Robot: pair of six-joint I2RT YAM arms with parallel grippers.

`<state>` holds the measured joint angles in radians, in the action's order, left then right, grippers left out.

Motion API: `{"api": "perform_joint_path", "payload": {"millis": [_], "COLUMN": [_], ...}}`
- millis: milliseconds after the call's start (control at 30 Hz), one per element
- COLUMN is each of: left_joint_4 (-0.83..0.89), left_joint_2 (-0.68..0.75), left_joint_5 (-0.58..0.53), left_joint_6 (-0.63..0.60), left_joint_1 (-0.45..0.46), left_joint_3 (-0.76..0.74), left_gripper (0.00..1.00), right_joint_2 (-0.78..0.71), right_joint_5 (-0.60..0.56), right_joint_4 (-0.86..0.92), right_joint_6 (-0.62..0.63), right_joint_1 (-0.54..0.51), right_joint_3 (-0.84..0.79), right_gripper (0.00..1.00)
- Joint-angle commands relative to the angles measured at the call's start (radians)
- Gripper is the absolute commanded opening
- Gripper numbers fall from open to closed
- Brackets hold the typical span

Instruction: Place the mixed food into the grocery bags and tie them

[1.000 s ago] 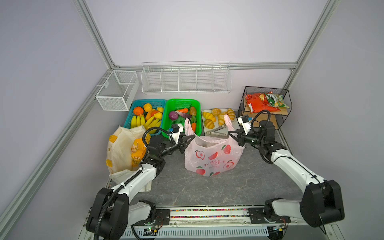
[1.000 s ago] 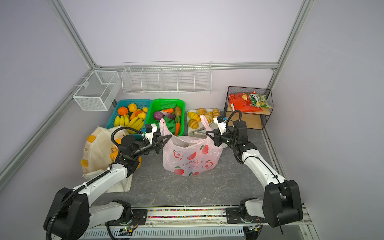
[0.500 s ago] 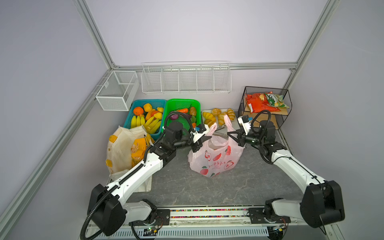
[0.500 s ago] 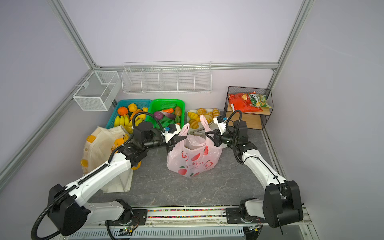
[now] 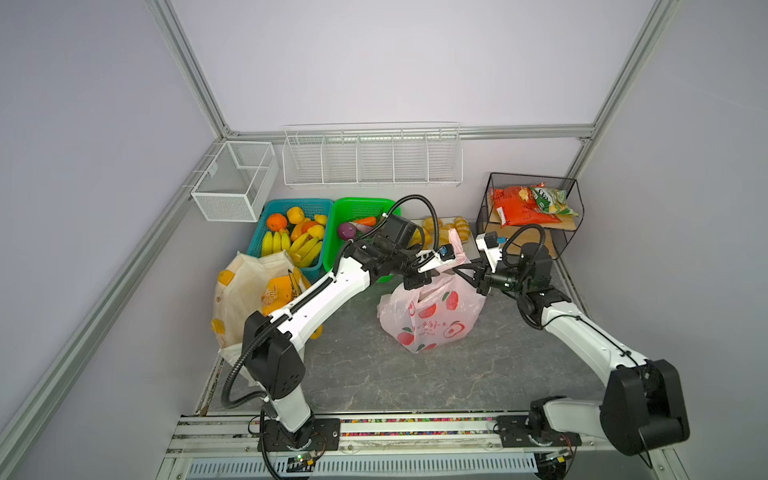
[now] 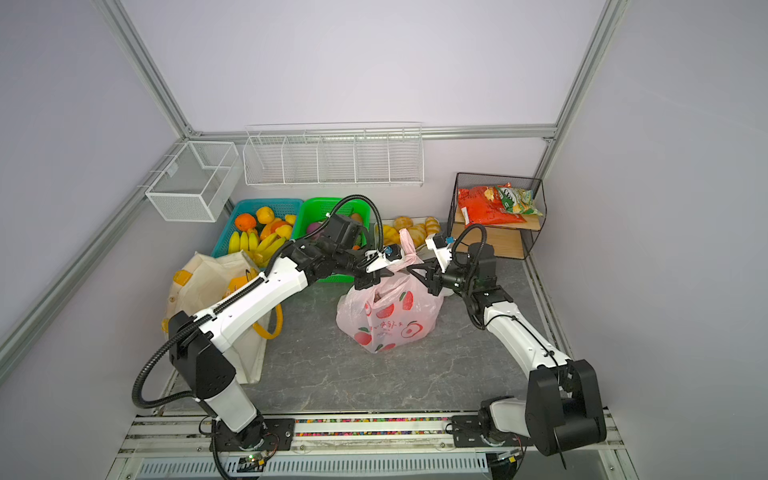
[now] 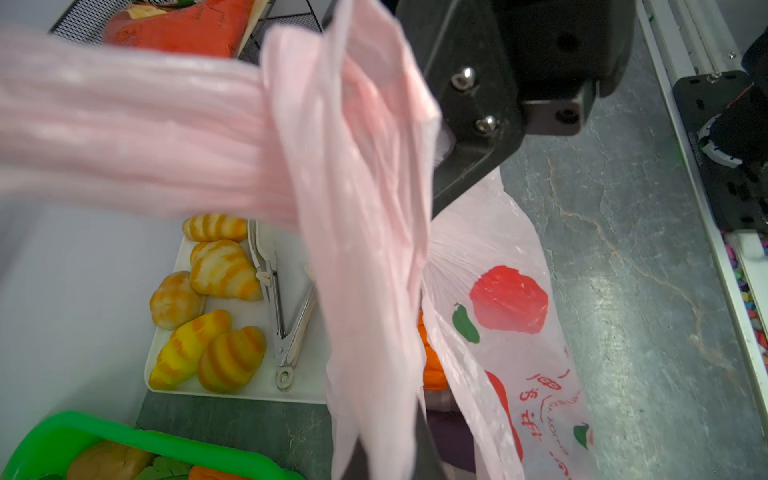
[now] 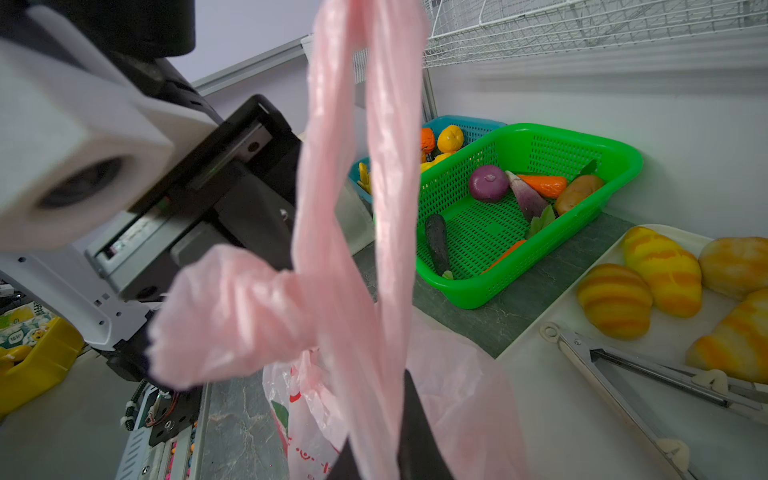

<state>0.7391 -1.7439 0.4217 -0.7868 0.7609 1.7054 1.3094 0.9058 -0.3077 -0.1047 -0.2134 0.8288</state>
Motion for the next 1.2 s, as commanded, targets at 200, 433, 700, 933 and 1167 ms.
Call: {"api": "perform_joint_path", "payload": {"millis": [200, 433, 700, 933, 1167], "left_joint_4": [0.133, 0.148, 0.155, 0.159, 0.157], "left_joint_2": [-0.084, -0.124, -0.149, -0.171, -0.182], "left_joint_5": [-0.010, -0.036, -0.005, -0.012, -0.005], "left_joint_6": [-0.082, -0.092, -0.103, -0.106, -0.104], "left_joint_1": [0.015, 0.033, 0.040, 0.041, 0.042], "left_joint_3": [0.135, 0.186, 0.207, 0.225, 0.240], "left_gripper": [0.00, 0.00, 0.03, 0.06, 0.08], "right_joint_2": [-0.002, -0.007, -0.007, 0.000, 0.011], "right_joint_5": [0.056, 0.052, 0.027, 0.023, 0.010], "right_joint_4": [-0.147, -0.162, -0.227, -0.239, -0.230], "right_joint_6": [-0.012, -0.014, -0.061, -0.071, -0.069], "right_joint_1": [0.002, 0.000, -0.008, -0.023, -0.031], "right_joint_3": [-0.060, -0.068, -0.073, -0.064, -0.062], "right_gripper": [0.28, 0.44, 0.47, 0.47, 0.34]}}
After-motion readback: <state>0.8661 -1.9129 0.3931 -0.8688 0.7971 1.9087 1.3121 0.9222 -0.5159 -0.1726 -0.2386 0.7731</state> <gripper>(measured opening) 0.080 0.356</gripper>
